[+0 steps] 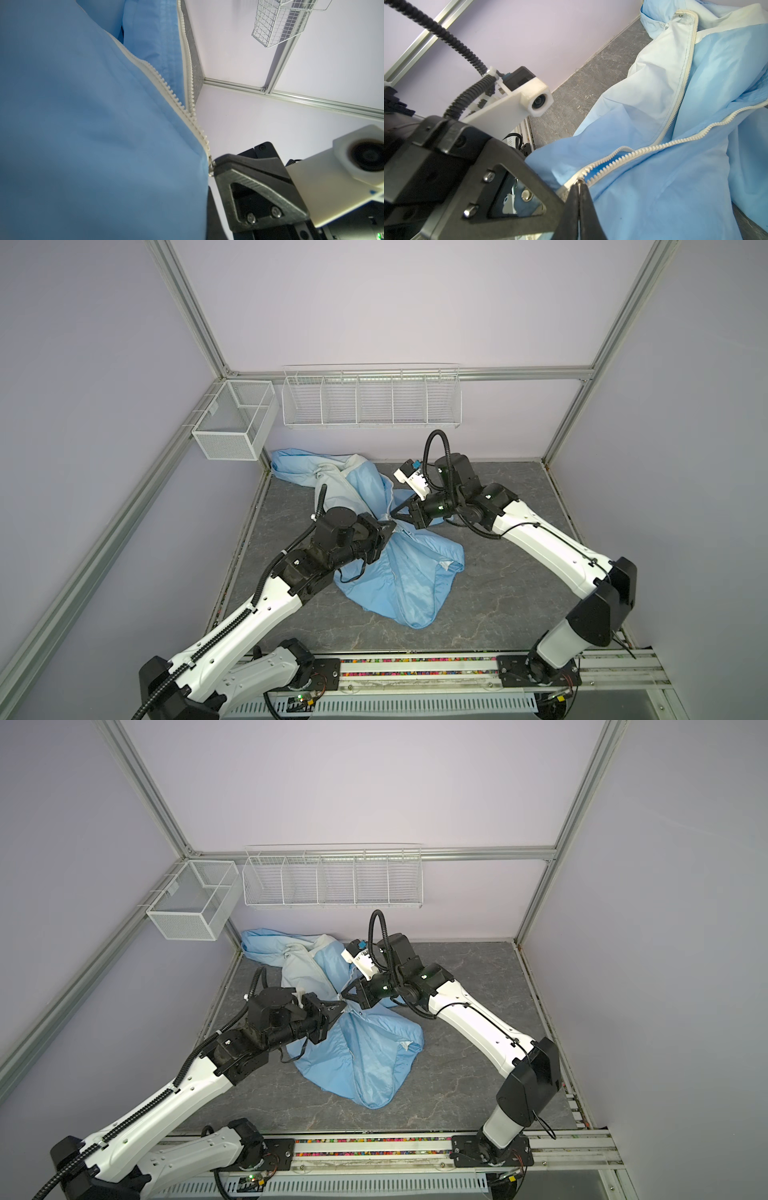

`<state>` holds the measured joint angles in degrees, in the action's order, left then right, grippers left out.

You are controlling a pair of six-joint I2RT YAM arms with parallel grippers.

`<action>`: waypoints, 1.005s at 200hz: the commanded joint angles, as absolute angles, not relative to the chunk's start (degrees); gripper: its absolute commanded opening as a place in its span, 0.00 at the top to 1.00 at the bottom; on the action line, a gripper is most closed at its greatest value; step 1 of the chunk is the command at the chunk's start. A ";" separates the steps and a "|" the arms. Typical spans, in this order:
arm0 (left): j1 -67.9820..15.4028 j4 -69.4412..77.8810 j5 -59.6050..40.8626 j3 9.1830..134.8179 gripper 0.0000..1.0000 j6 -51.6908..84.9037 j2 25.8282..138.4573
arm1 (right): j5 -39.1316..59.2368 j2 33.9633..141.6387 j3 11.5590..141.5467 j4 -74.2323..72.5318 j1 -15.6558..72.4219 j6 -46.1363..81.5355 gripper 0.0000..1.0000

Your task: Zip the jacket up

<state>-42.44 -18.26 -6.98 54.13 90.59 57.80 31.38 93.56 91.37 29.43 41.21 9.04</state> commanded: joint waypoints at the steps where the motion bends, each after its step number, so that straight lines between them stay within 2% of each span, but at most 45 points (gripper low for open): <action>1: -42.54 -18.79 -6.81 52.60 1.00 91.05 55.92 | 34.06 93.23 91.71 29.75 41.71 8.87 0.93; 201: -42.54 -19.87 -10.03 54.02 1.00 89.42 55.22 | 40.26 94.95 90.44 32.08 41.86 10.04 0.90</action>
